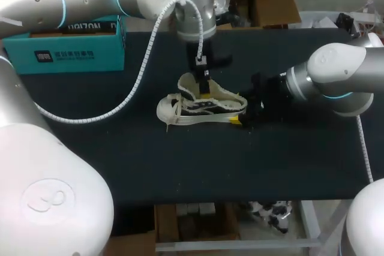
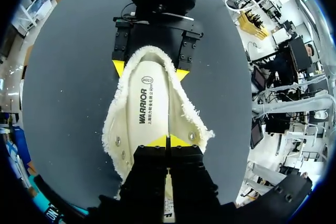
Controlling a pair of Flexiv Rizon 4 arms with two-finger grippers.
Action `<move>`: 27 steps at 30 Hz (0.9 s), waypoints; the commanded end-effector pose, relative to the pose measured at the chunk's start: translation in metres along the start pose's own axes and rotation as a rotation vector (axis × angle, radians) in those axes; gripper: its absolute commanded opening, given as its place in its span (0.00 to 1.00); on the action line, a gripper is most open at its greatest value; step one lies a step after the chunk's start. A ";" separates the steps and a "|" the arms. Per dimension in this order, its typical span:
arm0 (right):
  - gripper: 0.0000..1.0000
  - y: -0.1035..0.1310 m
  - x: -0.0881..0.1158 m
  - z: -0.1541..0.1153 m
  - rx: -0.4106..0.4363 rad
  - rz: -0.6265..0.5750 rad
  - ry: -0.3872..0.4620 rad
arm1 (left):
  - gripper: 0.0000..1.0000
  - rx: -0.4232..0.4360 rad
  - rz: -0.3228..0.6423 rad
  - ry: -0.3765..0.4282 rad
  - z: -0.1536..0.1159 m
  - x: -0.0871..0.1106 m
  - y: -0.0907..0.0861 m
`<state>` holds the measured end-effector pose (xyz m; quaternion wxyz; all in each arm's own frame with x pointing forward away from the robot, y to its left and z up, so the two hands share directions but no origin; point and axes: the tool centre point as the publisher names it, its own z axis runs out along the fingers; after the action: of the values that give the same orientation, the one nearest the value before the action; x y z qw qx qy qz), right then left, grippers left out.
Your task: Open the shoe tongue, take the insole out of the shoe, put the insole back into the shoe, and pack the shoe into the shoebox
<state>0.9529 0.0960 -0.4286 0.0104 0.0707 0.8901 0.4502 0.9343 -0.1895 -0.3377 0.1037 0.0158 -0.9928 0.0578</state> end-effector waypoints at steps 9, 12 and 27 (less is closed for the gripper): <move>0.00 -0.003 -0.002 0.002 -0.004 -0.001 0.002 | 0.00 -0.063 0.036 0.037 0.034 0.005 0.006; 0.00 -0.003 -0.002 0.002 -0.004 -0.001 0.002 | 0.00 -0.058 0.042 0.029 0.042 0.006 0.007; 0.00 -0.003 -0.002 0.002 -0.004 -0.001 0.002 | 0.29 -0.053 0.026 -0.008 0.064 0.007 0.013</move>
<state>0.9527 0.0960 -0.4288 0.0103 0.0705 0.8901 0.4501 0.9254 -0.1850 -0.3952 0.1113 -0.0001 -0.9933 0.0312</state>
